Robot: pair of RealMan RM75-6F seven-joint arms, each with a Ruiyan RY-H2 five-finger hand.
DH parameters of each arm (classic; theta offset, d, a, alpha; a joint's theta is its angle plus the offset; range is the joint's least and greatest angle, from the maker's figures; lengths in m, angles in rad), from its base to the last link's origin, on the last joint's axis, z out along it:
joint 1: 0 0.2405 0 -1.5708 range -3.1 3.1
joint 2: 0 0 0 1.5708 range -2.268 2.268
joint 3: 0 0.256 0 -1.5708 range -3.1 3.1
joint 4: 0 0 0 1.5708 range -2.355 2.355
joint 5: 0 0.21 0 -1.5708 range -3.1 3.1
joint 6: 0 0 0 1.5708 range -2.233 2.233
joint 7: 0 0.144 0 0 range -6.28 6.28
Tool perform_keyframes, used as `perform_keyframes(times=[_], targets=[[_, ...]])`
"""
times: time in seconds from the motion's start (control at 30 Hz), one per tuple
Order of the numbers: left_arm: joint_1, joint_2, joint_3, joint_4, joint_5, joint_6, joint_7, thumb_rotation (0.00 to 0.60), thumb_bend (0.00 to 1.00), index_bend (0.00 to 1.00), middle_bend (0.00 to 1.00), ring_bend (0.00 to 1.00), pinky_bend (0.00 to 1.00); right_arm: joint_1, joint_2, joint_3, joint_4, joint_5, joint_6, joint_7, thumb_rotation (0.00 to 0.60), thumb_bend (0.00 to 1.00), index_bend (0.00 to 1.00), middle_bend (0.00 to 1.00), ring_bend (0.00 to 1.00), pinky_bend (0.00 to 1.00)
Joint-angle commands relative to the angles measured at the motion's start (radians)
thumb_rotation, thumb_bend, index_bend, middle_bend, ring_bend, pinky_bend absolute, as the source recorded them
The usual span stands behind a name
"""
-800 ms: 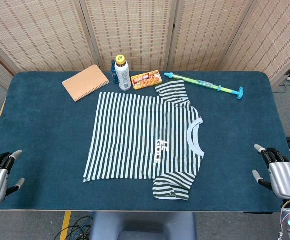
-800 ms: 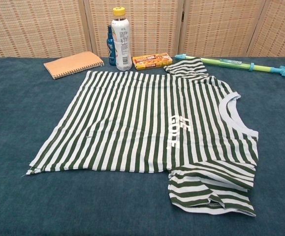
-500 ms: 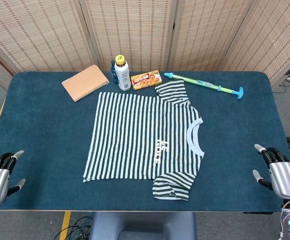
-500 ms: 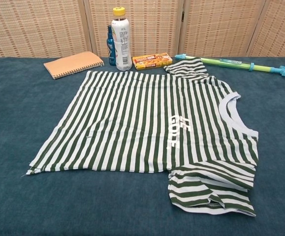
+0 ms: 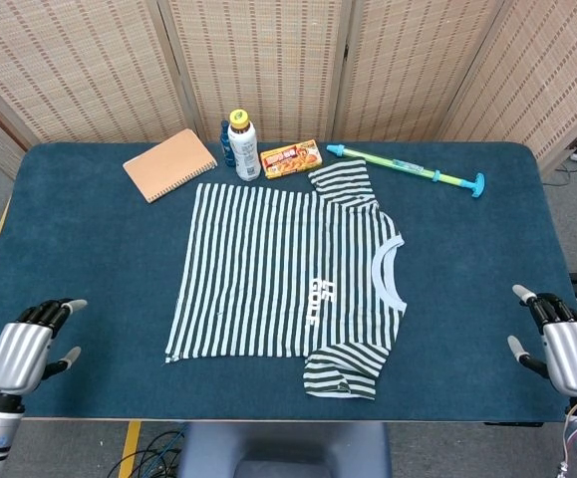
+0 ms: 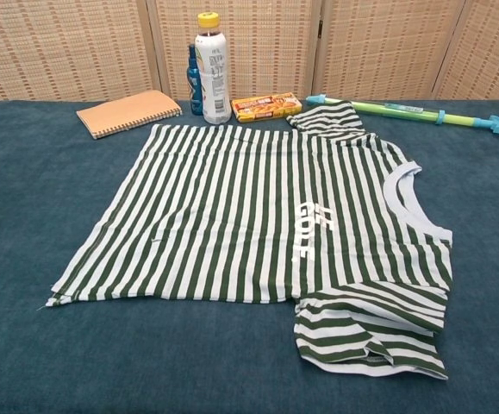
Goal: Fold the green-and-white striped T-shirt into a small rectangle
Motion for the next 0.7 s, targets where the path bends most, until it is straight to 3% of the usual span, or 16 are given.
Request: perform_keyframes(times=[0.03,0.23,0.4,0.7], targets=[[-0.045,-0.013,0.008,0.008,0.039,-0.048,-0.022,0.6,0.21,0.31,0.38,0.37,0.39,0.003,0.001,0.002,-0.003,0.005,-0.007,0.0,0.6,0.28,0.16,0.34,0.27,0.43],[-0.128,-0.052,0.026,0.042,0.088,-0.148,-0.058,0.6,0.21,0.33,0.55,0.5,0.58,0.009,-0.003,0.005,-0.004,0.01,-0.017,-0.004,0.6,0.28,0.16,0.34,0.27,0.43],[-0.172,-0.095,0.036,0.062,0.094,-0.205,-0.062,0.6,0.21,0.41,0.73,0.66,0.83,0.011,-0.003,0.005,-0.008,0.016,-0.024,-0.006,0.6,0.28,0.16,0.34,0.28,0.43],[-0.232,-0.186,0.054,0.116,0.068,-0.304,-0.046,0.6,0.21,0.44,0.83,0.77,0.93,0.011,-0.001,0.005,-0.009,0.02,-0.026,-0.009,0.6,0.28,0.16,0.35,0.29,0.43]])
